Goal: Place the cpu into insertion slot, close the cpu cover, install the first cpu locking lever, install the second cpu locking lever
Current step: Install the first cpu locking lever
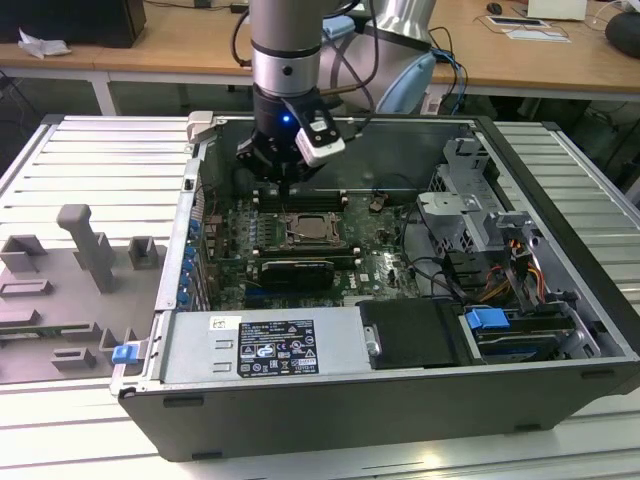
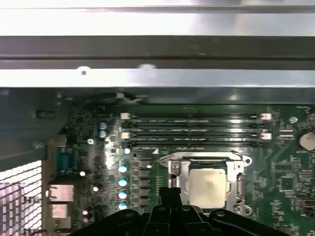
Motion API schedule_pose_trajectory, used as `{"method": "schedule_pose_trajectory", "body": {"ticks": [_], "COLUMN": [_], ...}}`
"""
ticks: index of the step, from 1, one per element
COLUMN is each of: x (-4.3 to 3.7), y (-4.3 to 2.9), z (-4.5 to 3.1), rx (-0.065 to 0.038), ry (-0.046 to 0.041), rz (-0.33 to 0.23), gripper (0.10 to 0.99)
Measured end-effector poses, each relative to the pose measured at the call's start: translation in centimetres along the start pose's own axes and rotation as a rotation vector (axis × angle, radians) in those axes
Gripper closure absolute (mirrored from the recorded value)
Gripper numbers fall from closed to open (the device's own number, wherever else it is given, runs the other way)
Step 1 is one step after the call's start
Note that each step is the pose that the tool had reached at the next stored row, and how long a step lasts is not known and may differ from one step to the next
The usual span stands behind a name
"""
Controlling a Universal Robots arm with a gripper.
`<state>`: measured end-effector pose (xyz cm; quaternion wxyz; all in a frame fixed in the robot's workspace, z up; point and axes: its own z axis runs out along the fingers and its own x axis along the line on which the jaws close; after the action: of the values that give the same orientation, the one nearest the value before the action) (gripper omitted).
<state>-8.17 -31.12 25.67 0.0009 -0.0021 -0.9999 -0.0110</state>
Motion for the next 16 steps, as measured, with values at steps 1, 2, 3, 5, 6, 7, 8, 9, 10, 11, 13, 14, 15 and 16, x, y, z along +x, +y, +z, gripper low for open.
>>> {"method": "schedule_pose_trajectory", "body": {"ticks": [1, 2, 3, 5, 6, 7, 8, 9, 10, 11, 13, 14, 15, 16], "x": [0.81, 1.32, 1.56, 1.98, 2.00, 2.01, 2.02, 2.02, 2.02, 2.02, 2.03, 1.99, 1.87, 1.69], "y": [0.00, 0.00, 0.04, 0.80, 1.21, 1.48, 1.62, 1.79, 2.10, 2.26, 2.43, 2.45, 2.46, 2.46], "z": [0.00, 0.00, 0.01, 0.02, 0.03, 0.04, 0.04, 0.02, -0.10, -0.20, -0.26, -0.26, -0.25, -0.25], "rx": [0.000, 0.000, 0.000, -0.001, -0.001, -0.001, -0.001, -0.001, -0.001, -0.001, -0.001, -0.001, -0.001, -0.001], "ry": [0.0000, 0.0000, 0.0000, 0.0001, 0.0000, 0.0000, 0.0000, 0.0000, 0.0001, 0.0001, 0.0001, 0.0002, 0.0000, 0.0000], "rz": [-0.001, -0.001, -0.001, -0.002, -0.001, -0.001, -0.001, -0.002, -0.002, -0.002, -0.003, -0.003, -0.003, -0.003], "gripper": [0.980, 0.980, 0.980, 0.980, 0.980, 0.980, 0.980, 0.980, 0.980, 0.980, 0.980, 0.980, 0.980, 0.980]}}
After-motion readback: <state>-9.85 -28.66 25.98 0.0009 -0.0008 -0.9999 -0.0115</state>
